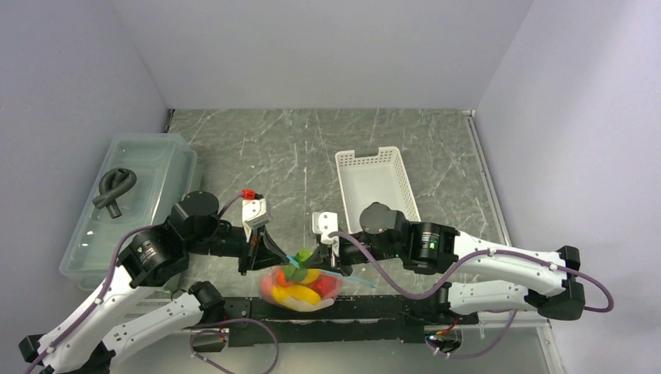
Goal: Place the food in the zip-top bag and seal the zipper
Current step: Zip the zipper food storage bag at the center of the board.
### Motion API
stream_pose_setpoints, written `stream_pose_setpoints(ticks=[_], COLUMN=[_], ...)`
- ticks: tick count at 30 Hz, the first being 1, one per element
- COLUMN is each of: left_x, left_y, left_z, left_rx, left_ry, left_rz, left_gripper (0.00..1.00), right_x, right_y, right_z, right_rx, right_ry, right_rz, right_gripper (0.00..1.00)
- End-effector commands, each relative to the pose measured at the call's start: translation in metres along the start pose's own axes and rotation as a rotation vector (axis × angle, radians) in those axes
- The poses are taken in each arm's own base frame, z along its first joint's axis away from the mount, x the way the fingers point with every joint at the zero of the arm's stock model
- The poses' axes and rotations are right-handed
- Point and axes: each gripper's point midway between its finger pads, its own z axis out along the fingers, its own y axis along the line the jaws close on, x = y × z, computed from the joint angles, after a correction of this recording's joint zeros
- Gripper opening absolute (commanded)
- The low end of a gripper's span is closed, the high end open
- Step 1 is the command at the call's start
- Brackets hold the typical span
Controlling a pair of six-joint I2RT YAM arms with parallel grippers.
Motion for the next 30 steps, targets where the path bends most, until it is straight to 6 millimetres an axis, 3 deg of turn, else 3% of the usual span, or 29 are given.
stream_pose_setpoints(ticks=[1, 10, 18, 25, 30], left_x=[-0.018, -0.016, -0.008, -0.005, -0.007], left_y=[-0.009, -0.014, -0.022, -0.024, -0.024], left_z=[-0.002, -0.002, -0.002, -0.003, -0.003], left_rx=[0.038, 0.073, 0.132, 0.143, 0.141], left_ry=[-0.060, -0.052, -0.030, -0.018, -0.017], left_rz=[0.053, 0.062, 0.079, 0.084, 0.086], left_gripper=[0.03, 0.03, 0.03, 0.02, 0.02], right_x=[-0.014, -0.020, -0.036, -0.038, -0.034], right_y=[0.007, -0.004, -0.014, -0.023, -0.027], right_z=[0.007, 0.016, -0.001, -0.015, -0.015], right_rx=[-0.055, -0.017, 0.061, 0.125, 0.150], right_ry=[-0.039, -0.041, -0.065, -0.074, -0.070], right_rz=[-0.006, -0.016, -0.046, -0.053, -0.037], right_gripper=[0.00, 0.01, 0.01, 0.01, 0.29])
